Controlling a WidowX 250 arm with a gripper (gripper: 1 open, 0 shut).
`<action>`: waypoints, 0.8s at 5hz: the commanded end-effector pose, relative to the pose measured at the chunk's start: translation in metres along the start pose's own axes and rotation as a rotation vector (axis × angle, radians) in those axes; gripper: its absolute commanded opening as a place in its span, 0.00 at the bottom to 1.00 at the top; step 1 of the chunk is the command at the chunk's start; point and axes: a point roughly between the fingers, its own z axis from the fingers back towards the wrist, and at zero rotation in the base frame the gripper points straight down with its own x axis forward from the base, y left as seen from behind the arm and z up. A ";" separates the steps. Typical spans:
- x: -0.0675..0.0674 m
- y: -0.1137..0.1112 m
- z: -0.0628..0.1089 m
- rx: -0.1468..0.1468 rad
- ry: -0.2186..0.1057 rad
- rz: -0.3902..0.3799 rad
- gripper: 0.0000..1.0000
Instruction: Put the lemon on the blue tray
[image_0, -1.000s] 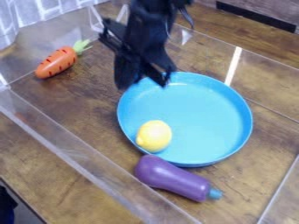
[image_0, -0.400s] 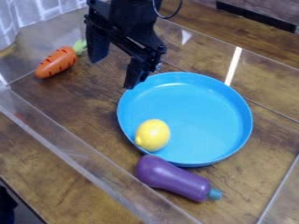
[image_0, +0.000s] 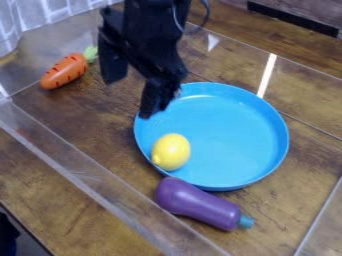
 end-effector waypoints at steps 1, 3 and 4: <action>0.001 -0.024 -0.011 -0.023 -0.066 -0.099 1.00; 0.005 -0.045 -0.041 -0.005 -0.070 -0.102 1.00; 0.015 -0.036 -0.046 0.008 -0.068 -0.069 1.00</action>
